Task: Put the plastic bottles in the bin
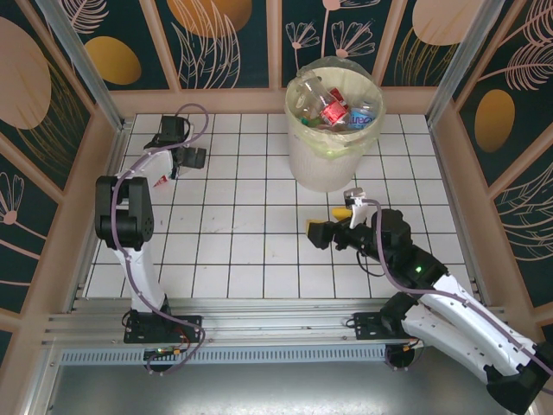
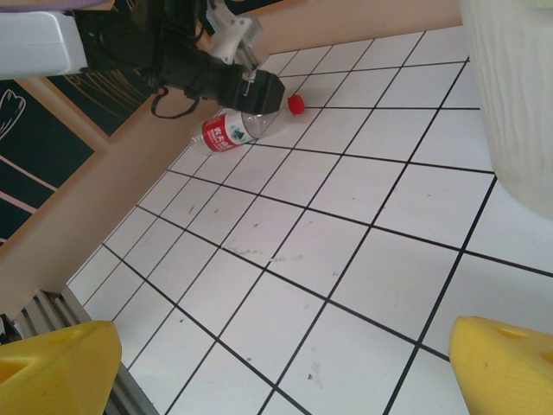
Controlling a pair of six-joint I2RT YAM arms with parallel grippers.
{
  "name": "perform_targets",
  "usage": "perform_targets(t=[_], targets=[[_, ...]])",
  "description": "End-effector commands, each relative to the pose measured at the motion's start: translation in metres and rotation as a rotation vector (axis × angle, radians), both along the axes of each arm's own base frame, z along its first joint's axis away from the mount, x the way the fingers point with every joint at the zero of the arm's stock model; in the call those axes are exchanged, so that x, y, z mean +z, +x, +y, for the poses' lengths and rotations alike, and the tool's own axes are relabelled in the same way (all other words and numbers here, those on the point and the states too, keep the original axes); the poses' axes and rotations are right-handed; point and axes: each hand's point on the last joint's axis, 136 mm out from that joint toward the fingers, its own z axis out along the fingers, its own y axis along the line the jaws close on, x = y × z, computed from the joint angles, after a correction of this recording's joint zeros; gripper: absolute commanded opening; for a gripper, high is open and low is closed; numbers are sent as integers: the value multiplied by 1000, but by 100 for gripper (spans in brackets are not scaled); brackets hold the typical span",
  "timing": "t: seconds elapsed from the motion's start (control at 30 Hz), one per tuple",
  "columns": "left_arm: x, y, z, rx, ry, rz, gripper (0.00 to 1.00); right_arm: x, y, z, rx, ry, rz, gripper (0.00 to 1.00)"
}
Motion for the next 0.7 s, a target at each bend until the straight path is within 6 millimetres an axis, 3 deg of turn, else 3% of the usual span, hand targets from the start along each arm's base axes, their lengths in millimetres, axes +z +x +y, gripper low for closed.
perform_targets(t=[0.0,0.33,0.67], targets=[[0,10,18,6,60,-2,98,6,-2,5,19,49,-10,98],[-41,-5,21,-12,-40,93,99,7,-2,11,42,42,5,98],[-45,-37,4,34,-183,170,92,-1,-5,11,47,68,7,98]])
